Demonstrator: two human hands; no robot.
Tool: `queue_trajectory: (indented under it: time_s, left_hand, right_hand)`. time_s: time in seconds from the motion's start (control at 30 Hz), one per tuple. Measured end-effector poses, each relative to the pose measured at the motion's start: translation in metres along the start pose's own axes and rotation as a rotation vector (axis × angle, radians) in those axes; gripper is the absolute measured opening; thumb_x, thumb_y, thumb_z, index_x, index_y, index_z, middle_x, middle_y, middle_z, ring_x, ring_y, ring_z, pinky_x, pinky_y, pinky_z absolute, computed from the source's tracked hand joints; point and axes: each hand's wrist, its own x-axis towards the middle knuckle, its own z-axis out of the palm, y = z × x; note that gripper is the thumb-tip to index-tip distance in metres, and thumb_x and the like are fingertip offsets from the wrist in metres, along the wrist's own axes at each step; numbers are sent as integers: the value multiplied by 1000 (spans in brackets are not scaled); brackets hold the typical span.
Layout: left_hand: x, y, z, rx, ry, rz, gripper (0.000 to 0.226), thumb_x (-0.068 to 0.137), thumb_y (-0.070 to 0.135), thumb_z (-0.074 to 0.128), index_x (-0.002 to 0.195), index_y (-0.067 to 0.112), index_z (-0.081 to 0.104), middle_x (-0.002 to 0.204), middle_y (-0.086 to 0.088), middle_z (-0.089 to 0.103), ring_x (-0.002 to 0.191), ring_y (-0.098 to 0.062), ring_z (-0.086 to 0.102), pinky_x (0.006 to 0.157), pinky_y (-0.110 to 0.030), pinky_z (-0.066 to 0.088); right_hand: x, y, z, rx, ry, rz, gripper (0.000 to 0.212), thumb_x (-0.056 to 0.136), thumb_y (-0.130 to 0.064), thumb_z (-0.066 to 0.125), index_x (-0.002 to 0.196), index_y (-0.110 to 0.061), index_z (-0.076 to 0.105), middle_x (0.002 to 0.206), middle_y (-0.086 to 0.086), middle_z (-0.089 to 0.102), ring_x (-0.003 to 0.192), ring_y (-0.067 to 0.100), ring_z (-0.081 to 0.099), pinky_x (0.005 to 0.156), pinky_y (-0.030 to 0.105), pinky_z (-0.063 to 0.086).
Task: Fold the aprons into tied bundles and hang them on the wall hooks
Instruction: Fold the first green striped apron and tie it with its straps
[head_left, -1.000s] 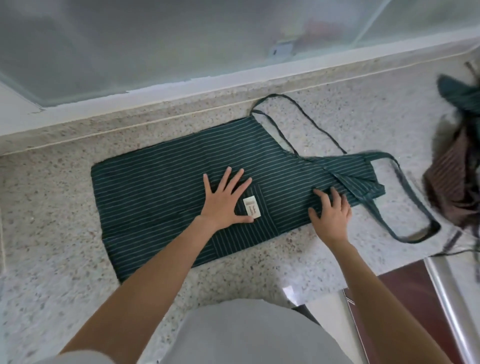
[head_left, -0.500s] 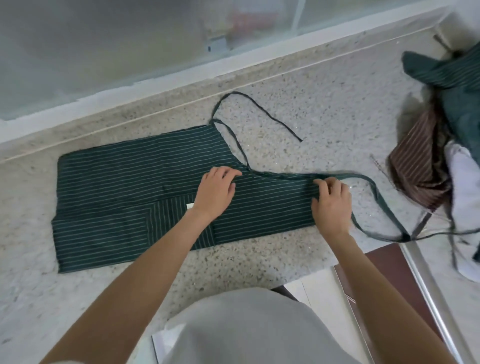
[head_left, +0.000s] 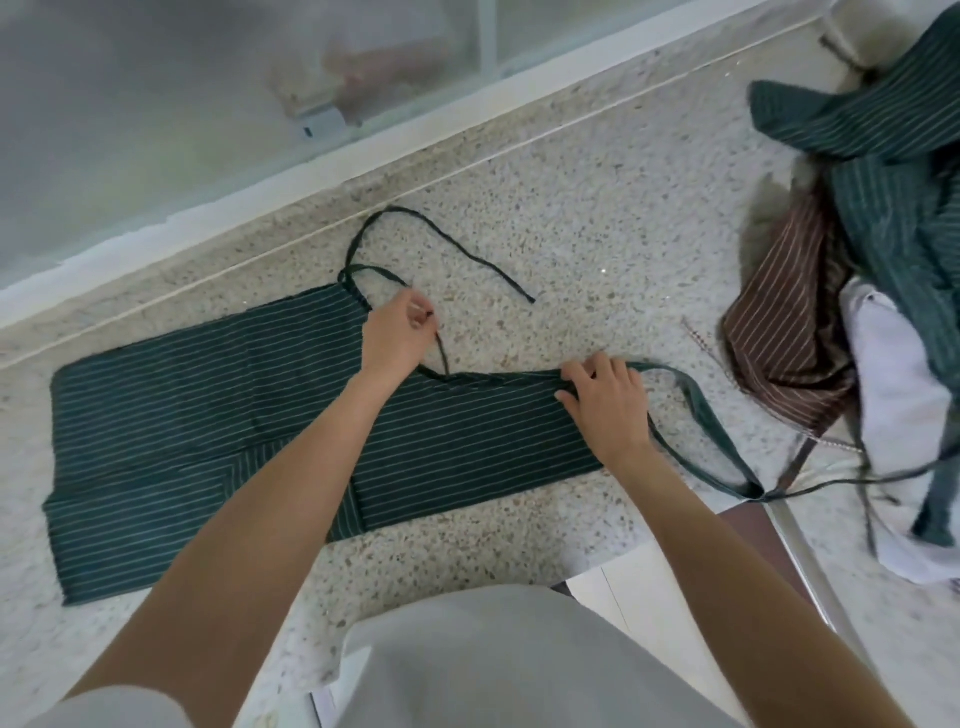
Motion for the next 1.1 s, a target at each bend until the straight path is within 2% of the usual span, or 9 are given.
queue_trajectory:
  time_s: [0.1,0.17,0.37,0.5,0.6,0.77,0.83,0.93,1.1]
  left_hand:
    - [9,33,-7,-593,150,-100,8,91,15,61,97,17,56,90,1,64,76,-12,69,75,-25,55]
    - [13,43,-5,-710,105,-81,13,93,16,58,106,13,56,96,-2,65,82,-13,70,79,-27,55]
    - [-3,16,6,-9,-343,193,42,95,32,51,134,24,41,121,8,57,110,-8,53,90,-24,40]
    - [-29,-36,2,310,-273,460,36,92,25,56,127,19,52,125,-3,57,116,-21,48,98,-30,37]
    - [-46,-62,1,384,-173,549,42,91,31,58,130,19,50,134,-4,50,123,-24,44,102,-41,38]
    - [-71,-108,3,674,-300,427,68,92,58,34,150,30,10,157,8,2,145,-15,0,113,-56,-2]
    - [-75,-121,3,675,-333,422,71,91,62,24,149,31,-3,156,8,-12,143,-13,-13,113,-57,-7]
    - [-82,-132,-8,545,-314,477,66,95,52,33,150,29,5,157,5,-8,144,-14,-11,114,-51,-7]
    - [-127,-188,-45,319,-14,208,58,92,53,39,144,27,32,155,1,20,144,-23,11,115,-52,8]
  right_hand:
    - [2,0,1,23,9,3,24,82,-29,69,96,-12,59,90,12,58,81,31,55,68,39,46]
    - [2,0,2,28,12,6,23,83,-29,67,95,-12,58,91,12,57,81,30,55,68,39,47]
    - [2,-9,1,10,103,8,17,80,-17,67,94,-11,60,91,13,55,82,30,51,73,39,45]
    - [7,-37,6,150,68,-191,25,85,-30,61,106,-17,62,109,12,55,99,32,49,84,42,42]
    - [17,-57,12,151,15,-252,24,85,-33,63,99,-14,62,111,13,57,101,34,50,83,44,44]
    - [28,-68,8,47,44,-60,21,81,-28,67,92,-12,59,110,13,56,101,36,50,86,45,37]
    - [26,-79,3,2,72,-40,26,77,-20,66,100,-13,56,118,14,54,109,37,47,91,48,34]
    - [12,-111,4,111,107,-287,30,75,-9,64,104,-14,59,119,12,55,113,34,48,93,47,38]
    - [-33,-194,18,158,-168,-796,36,76,-33,72,108,-19,61,112,5,59,107,27,53,92,43,41]
